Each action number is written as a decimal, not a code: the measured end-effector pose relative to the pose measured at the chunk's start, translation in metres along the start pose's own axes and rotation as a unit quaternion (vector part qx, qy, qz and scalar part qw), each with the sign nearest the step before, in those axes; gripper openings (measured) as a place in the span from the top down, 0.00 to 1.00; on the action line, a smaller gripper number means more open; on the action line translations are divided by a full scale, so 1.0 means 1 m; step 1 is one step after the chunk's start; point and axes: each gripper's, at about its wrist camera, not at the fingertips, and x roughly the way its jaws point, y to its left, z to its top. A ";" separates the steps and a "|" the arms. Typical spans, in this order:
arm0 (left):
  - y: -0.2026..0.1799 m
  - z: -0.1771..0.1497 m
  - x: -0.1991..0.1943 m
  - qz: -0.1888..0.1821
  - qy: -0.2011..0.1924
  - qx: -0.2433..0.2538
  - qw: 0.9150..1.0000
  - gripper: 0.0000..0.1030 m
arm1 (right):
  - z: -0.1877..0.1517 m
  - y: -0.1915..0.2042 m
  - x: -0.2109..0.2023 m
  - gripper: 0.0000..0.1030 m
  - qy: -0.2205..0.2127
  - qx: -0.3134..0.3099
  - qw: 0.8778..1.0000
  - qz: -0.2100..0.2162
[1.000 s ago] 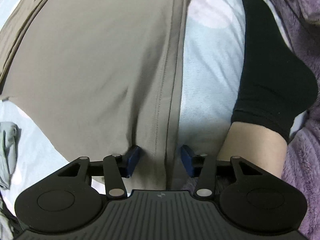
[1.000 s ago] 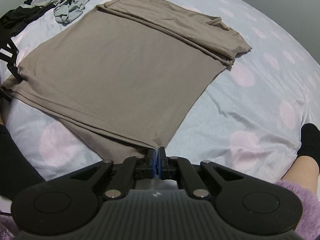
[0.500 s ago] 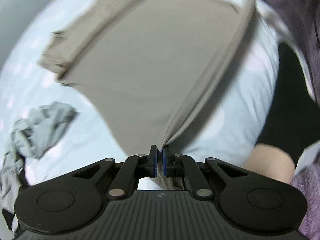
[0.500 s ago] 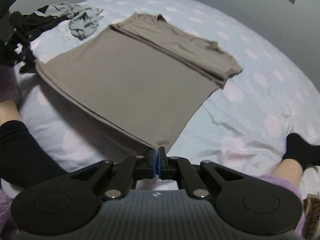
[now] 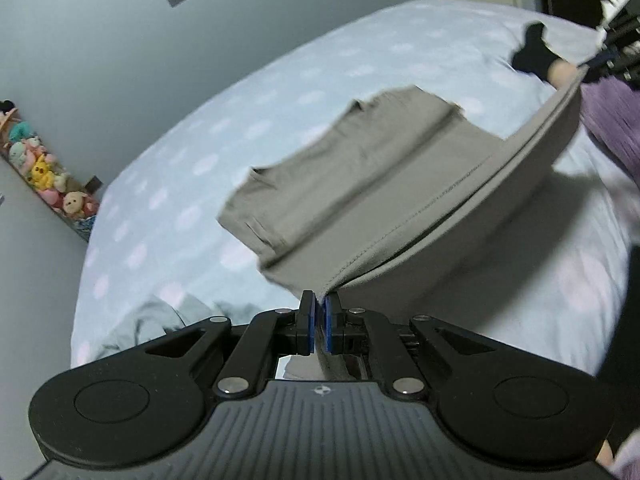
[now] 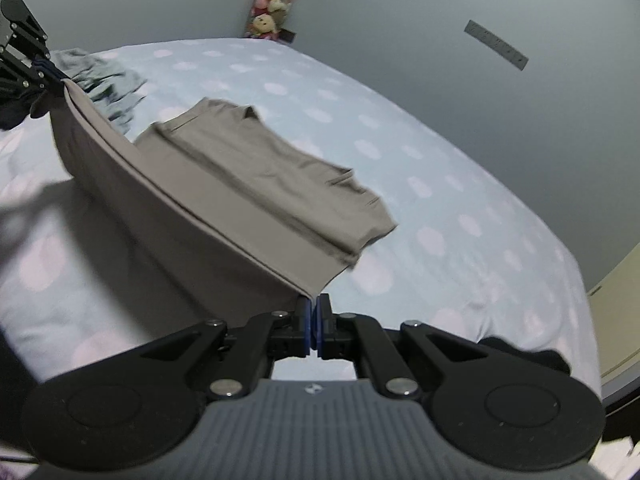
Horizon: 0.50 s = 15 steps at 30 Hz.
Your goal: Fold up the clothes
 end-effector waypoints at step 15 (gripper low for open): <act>0.074 0.093 0.106 0.028 -0.006 -0.039 0.999 0.97 | 0.102 -0.063 0.126 0.97 -0.005 -0.004 0.998 -0.055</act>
